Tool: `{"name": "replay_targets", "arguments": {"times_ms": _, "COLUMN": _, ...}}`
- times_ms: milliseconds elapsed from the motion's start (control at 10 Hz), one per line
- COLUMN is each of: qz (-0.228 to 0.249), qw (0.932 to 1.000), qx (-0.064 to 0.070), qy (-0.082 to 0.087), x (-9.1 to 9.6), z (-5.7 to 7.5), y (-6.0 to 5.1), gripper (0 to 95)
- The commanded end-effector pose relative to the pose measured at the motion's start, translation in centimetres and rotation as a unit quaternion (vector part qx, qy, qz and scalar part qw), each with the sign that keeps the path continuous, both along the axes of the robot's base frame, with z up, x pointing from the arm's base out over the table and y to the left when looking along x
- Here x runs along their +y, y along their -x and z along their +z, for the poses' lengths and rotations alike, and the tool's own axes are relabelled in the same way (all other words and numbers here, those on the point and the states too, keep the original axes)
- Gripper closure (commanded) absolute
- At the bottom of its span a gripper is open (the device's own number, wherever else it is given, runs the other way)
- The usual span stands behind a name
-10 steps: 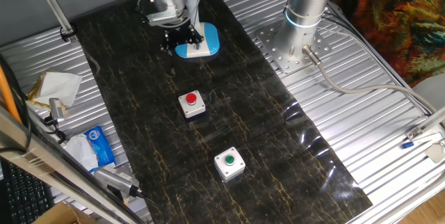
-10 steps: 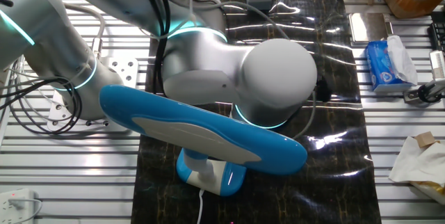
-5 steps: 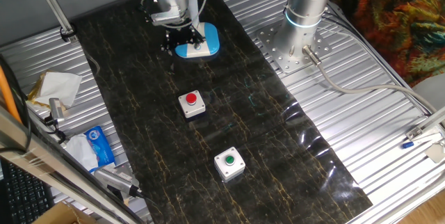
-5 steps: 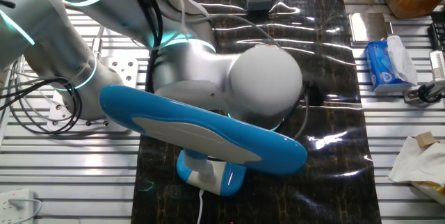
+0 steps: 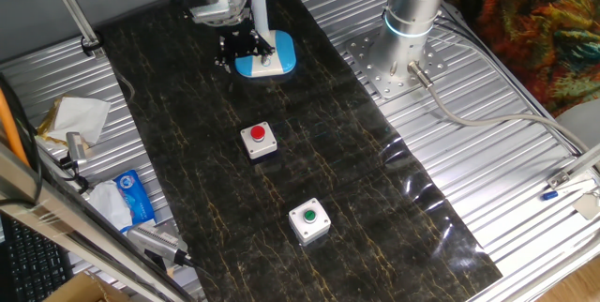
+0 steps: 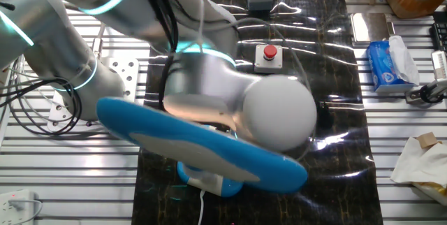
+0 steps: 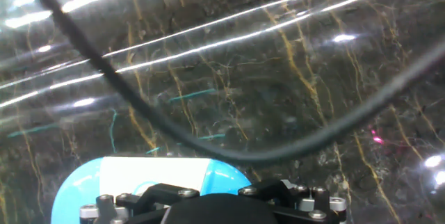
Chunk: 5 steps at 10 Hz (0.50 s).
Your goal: Turn on the desk lamp by pressing the button
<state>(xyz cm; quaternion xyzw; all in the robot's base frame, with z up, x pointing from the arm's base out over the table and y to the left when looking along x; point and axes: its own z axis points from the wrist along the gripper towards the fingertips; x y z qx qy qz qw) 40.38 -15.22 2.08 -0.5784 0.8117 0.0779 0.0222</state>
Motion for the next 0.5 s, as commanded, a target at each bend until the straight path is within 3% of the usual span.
{"name": "replay_targets", "arguments": {"times_ms": 100, "qz": 0.028, "qw": 0.9969, "qx": -0.012, "qy": 0.073, "x": 0.29, "z": 1.48, "y": 0.25, "gripper": 0.0}}
{"name": "replay_targets", "arguments": {"times_ms": 500, "qz": 0.025, "qw": 0.9966, "qx": -0.015, "qy": 0.078, "x": 0.37, "z": 1.76, "y": 0.3, "gripper": 0.0}}
